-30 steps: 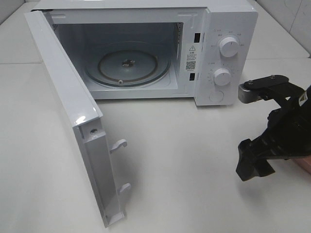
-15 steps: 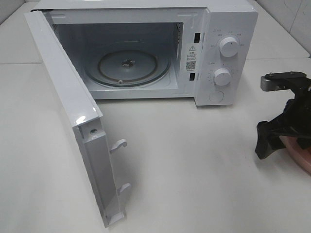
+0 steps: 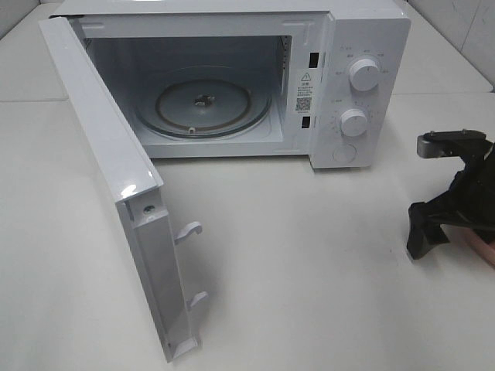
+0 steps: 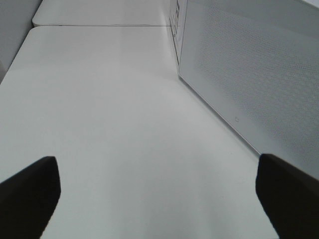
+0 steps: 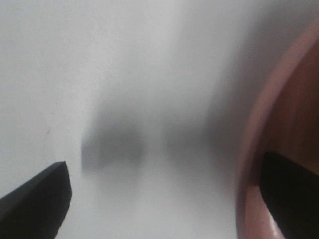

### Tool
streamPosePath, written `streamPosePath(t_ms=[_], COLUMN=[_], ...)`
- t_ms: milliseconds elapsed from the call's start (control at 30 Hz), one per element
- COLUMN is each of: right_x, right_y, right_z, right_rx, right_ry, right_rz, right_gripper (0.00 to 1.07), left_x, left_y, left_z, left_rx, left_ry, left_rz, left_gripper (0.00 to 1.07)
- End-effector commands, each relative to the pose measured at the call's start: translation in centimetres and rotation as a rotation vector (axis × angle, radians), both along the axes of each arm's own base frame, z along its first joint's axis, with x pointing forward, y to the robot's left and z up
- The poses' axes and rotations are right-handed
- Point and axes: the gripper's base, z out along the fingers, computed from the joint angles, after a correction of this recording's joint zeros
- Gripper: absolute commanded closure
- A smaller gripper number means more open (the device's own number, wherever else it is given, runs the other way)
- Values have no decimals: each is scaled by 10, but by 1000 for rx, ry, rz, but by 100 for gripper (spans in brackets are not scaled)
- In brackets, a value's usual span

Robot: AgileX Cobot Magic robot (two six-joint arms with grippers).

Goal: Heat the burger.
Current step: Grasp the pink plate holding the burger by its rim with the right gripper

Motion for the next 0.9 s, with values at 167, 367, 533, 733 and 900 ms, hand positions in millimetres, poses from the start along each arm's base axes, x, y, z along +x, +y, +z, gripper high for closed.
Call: streamPosePath(t_ms=[167, 367, 533, 733, 900], right_x=[-1, -1, -1, -3, -3], right_y=[0, 0, 0, -2, -2], right_z=[-14, -19, -19, -19, -19], right_rx=[3, 3, 2, -13, -16], right_ry=[49, 66, 65, 77, 76], right_rz=[4, 5, 26, 50, 49], right_gripper=[9, 16, 51, 107, 107], left_x=[-2, -2, -2, -2, -2], left_y=[-1, -1, -1, -1, -1], left_z=[0, 0, 0, 0, 0], left_rx=[-9, -9, -9, -9, -9], left_ry=[-21, -21, -21, -21, -21], left_rz=[-3, -3, -3, -3, -3], left_gripper=[6, 6, 6, 6, 6])
